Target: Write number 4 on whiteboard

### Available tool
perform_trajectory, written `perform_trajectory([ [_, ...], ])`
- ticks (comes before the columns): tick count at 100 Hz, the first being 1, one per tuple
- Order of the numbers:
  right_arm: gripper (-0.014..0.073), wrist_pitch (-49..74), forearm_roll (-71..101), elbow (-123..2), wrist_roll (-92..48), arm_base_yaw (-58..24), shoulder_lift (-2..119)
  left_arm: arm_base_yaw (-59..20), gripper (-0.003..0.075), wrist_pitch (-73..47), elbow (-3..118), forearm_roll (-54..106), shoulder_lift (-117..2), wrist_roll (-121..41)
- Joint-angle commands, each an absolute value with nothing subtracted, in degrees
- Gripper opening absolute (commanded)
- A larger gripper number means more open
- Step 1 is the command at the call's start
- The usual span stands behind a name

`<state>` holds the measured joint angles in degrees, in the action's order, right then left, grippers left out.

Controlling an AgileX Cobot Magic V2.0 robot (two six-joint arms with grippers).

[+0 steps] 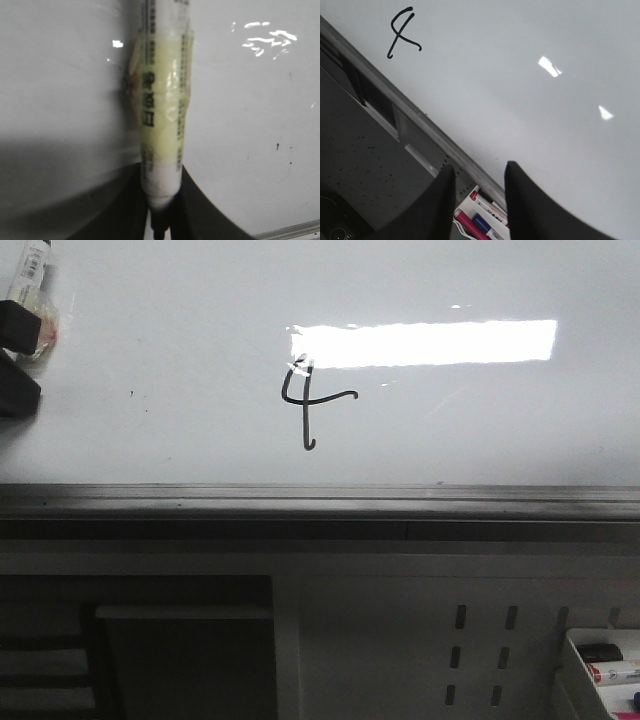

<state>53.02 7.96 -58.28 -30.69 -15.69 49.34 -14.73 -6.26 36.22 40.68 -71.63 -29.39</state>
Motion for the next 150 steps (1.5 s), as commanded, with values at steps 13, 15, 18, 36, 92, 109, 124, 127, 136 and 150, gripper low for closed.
perform_trajectory([
  [13,0.0206,48.99,8.69,-59.66,-30.58,-15.29,48.81,-14.62,0.0118,-0.91,37.96,41.14,-71.99,-29.09],
  [15,0.0206,48.99,8.69,-59.66,-30.58,-15.29,48.81,-14.62,0.0127,-0.91,37.96,41.02,-71.99,-29.09],
  [18,0.0206,48.99,8.69,-59.66,-30.58,-15.29,48.81,-14.62,0.0139,-0.91,37.96,40.91,-71.99,-29.21],
  [36,0.0206,48.94,8.69,-59.66,-29.72,-15.29,48.81,-14.62,0.0294,-0.91,37.96,40.01,-71.99,-29.32],
  [92,0.0206,49.70,3.48,-59.59,-14.40,-15.29,48.56,-9.01,0.0358,-16.64,40.50,25.38,-62.64,-29.45],
  [109,0.0206,44.03,3.11,-56.86,-6.55,-15.29,46.86,-6.58,0.0358,-35.86,47.50,19.81,-53.31,-27.00],
  [124,0.0174,35.45,3.23,-51.08,-6.43,-15.29,42.44,-6.42,0.0352,-40.22,48.28,17.00,-44.75,-21.96],
  [127,0.0149,34.01,3.11,-49.80,-6.53,-15.29,40.98,-6.42,0.0344,-39.20,47.61,17.00,-42.85,-20.93],
  [136,0.0055,29.63,2.58,-45.17,-6.67,-15.29,36.64,-6.42,0.0282,-33.39,43.64,17.00,-36.66,-18.80],
  [150,-0.0071,23.16,2.58,-38.32,-6.67,-15.29,29.72,-6.42,0.0105,-20.06,34.88,17.57,-28.01,-18.27],
])
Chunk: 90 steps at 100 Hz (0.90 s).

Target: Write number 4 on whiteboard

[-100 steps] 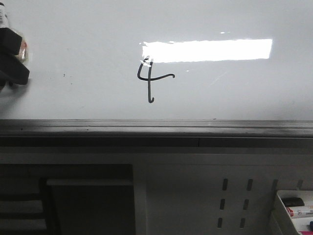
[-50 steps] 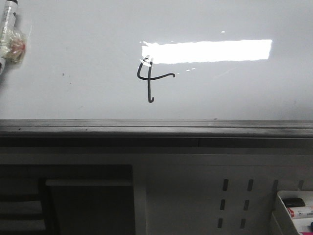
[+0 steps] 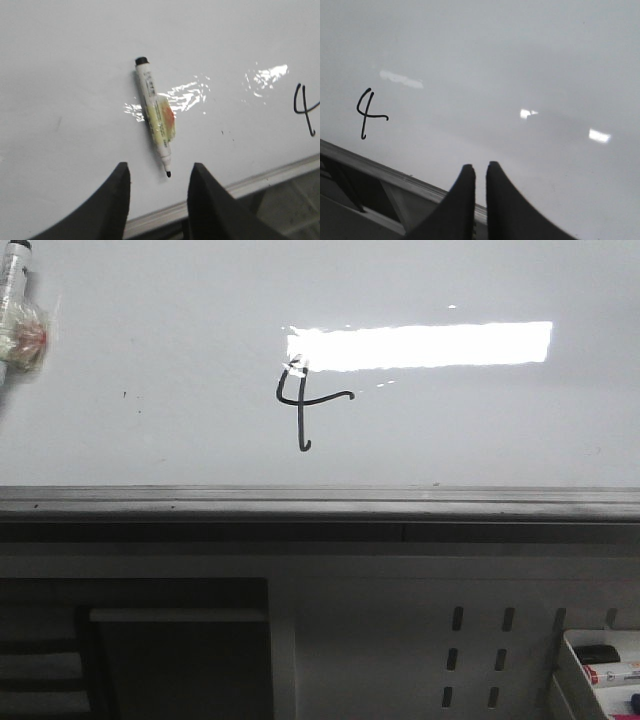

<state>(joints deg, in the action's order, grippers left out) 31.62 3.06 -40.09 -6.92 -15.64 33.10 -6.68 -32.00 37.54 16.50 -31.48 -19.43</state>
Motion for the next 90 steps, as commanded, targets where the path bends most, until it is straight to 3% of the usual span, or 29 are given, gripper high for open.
perform_trajectory([
  [1,-0.0071,22.50,2.58,-38.02,-6.67,-15.29,29.38,-6.42,0.0096,-19.36,34.00,17.57,-27.33,-18.27],
  [10,-0.0071,18.15,2.58,-34.13,-6.67,-15.29,25.55,-6.42,-0.0020,-10.62,28.94,19.47,-23.88,-18.16],
  [24,-0.0071,14.41,2.69,-29.14,-6.56,-15.29,22.74,-6.42,-0.0020,-5.86,22.84,27.41,-21.95,-17.86],
  [67,-0.0071,15.80,2.69,-26.00,-6.56,-15.29,22.74,-6.42,-0.0020,-5.86,12.63,27.44,-21.95,-17.86],
  [90,-0.0071,15.80,2.69,-26.00,-6.56,-15.29,22.74,-5.63,-0.0020,2.17,1.32,26.94,-8.27,-17.86],
])
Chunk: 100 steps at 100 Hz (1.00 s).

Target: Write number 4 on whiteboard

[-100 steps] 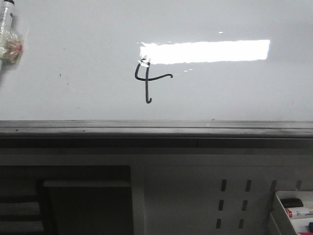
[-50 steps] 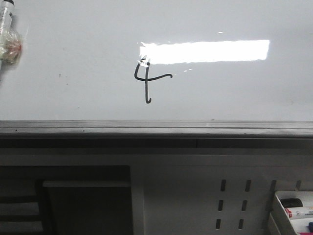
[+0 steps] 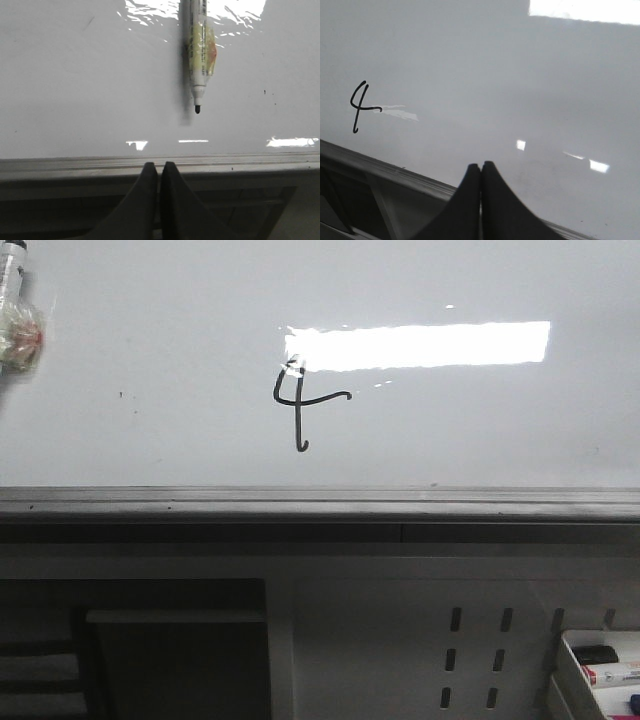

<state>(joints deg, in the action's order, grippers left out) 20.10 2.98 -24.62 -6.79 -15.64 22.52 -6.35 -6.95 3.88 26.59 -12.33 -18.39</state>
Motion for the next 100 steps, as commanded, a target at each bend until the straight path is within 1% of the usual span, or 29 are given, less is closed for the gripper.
perform_trajectory([
  [1,-0.0071,15.80,2.69,-26.00,-6.56,-15.29,22.74,-5.52,-0.0020,3.16,0.93,26.94,-7.79,-17.86],
  [7,-0.0071,15.80,2.69,-26.00,-6.56,-15.29,22.74,-5.26,-0.0020,5.97,-1.73,27.06,-4.01,-17.86],
  [13,-0.0071,15.80,2.69,-26.00,-6.56,-15.29,22.74,-5.26,-0.0020,2.04,-0.99,27.06,-1.53,-17.86],
  [22,-0.0071,15.80,2.69,-26.00,-6.56,-15.29,22.74,-5.26,-0.0020,2.76,-1.49,26.67,0.79,-17.86],
  [29,-0.0071,15.80,2.69,-26.00,-6.56,-15.29,22.74,-5.26,-0.0020,1.71,-1.49,17.20,1.96,-17.04],
  [32,-0.0071,15.80,2.69,-26.00,-6.56,-15.29,22.74,-5.26,-0.0020,1.73,-1.49,11.42,1.96,-13.31],
  [39,-0.0071,15.80,2.69,-26.00,-6.56,-15.29,22.74,-5.26,-0.0020,1.60,-1.49,5.06,1.84,-6.74],
  [100,-0.0071,15.80,2.69,-26.00,-6.56,-15.29,22.74,-5.26,-0.0020,1.36,-1.49,5.57,1.84,-6.36],
])
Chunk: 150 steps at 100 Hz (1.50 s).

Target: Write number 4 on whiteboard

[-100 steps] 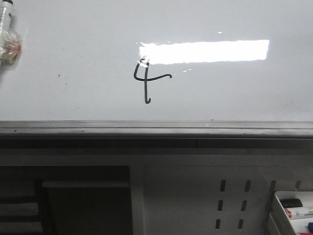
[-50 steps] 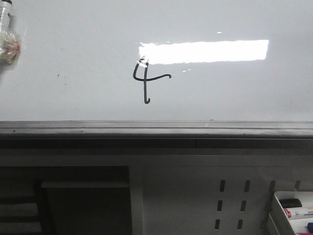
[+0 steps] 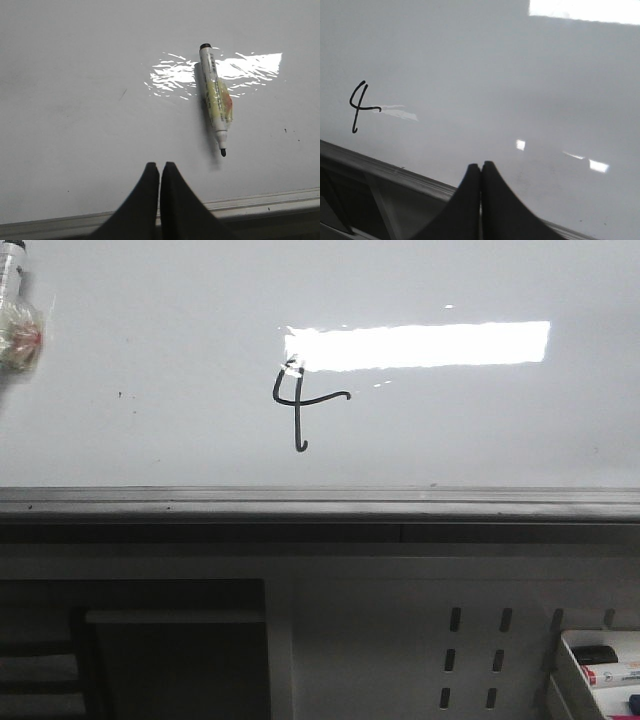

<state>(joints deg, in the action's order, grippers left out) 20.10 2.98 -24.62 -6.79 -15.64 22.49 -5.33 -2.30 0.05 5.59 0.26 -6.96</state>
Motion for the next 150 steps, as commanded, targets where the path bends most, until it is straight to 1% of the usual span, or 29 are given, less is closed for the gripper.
perform_trajectory([
  [1,-0.0071,15.80,2.69,-26.00,-6.56,-15.29,22.74,-5.26,-0.0020,1.36,-1.49,5.57,1.84,-6.36],
  [39,-0.0071,15.62,2.69,-25.87,-6.56,-15.29,22.74,-5.26,-0.0020,1.36,-1.49,5.57,1.84,-6.36],
  [43,-0.0071,14.62,2.69,-25.13,-6.56,-15.43,21.30,-5.26,-0.0020,1.36,-1.49,5.57,1.84,-6.36],
  [55,-0.0071,10.38,2.52,-19.96,-6.56,-13.73,16.62,-5.26,-0.0020,1.36,-1.49,5.57,1.84,-6.36],
  [75,-0.0071,-1.70,2.52,-7.38,-6.56,-6.47,7.27,-5.26,-0.0020,1.36,-1.49,5.57,1.84,-6.36],
  [91,-0.0071,-7.65,3.77,1.89,-6.56,-2.19,-0.37,-5.26,-0.0020,1.36,-1.49,5.57,1.84,-6.36],
  [94,-0.0071,-3.40,4.35,1.58,-6.56,-1.53,-1.88,-5.26,-0.0020,1.36,-1.49,5.57,1.84,-6.36],
  [97,-0.0071,-1.88,4.47,1.18,-6.56,-0.77,-1.73,-5.26,-0.0020,1.46,-1.49,5.57,1.84,-6.36],
  [114,-0.0071,-1.78,5.55,1.62,-6.56,0.58,-1.78,-5.26,-0.0020,1.46,-1.49,5.57,1.84,-6.36],
  [150,-0.0071,-1.53,5.55,1.62,-6.56,0.58,-1.78,-5.26,-0.0020,1.46,-1.49,5.57,1.84,-6.36],
])
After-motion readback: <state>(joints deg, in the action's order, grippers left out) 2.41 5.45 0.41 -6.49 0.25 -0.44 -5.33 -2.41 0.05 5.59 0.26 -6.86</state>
